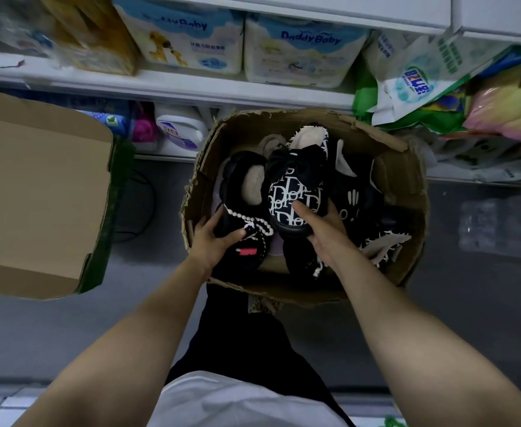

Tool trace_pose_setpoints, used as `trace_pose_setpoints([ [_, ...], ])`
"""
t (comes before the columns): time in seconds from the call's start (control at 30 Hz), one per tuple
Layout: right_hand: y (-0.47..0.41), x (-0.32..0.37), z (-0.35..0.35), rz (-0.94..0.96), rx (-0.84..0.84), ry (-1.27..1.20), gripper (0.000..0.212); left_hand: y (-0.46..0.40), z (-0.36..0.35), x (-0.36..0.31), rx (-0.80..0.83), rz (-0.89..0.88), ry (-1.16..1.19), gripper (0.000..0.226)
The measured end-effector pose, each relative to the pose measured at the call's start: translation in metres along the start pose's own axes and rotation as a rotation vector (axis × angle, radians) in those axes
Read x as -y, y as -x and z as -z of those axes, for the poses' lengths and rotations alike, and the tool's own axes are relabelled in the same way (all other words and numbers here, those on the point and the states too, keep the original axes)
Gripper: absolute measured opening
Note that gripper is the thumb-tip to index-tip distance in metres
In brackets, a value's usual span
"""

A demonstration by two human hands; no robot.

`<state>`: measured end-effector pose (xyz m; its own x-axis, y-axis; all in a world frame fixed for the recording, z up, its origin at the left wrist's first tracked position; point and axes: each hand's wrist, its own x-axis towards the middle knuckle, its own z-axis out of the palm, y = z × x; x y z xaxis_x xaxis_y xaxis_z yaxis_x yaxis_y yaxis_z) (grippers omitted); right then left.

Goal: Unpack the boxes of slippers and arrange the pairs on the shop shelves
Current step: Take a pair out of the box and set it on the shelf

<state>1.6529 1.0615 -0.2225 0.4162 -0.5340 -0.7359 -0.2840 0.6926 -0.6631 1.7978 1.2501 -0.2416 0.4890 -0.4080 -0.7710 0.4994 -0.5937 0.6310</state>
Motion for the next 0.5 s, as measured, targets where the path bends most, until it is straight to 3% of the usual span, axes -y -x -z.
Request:
trace_pose_setpoints([
  [0.1,-0.001,0.004,0.003,-0.012,0.001,-0.067,0.082,-0.003,0.001,0.001,0.128,0.064,0.121,0.092],
  [0.23,0.006,0.002,0.024,-0.046,0.030,-0.190,0.078,-0.008,0.002,0.005,0.187,0.038,-0.006,0.115],
  [0.4,0.016,0.000,0.047,-0.075,0.025,-0.296,0.072,-0.015,-0.008,0.005,0.050,0.050,-0.080,0.127],
  [0.5,0.023,0.003,0.050,-0.079,0.062,-0.318,0.068,-0.022,-0.014,0.009,-0.172,0.051,-0.147,0.121],
])
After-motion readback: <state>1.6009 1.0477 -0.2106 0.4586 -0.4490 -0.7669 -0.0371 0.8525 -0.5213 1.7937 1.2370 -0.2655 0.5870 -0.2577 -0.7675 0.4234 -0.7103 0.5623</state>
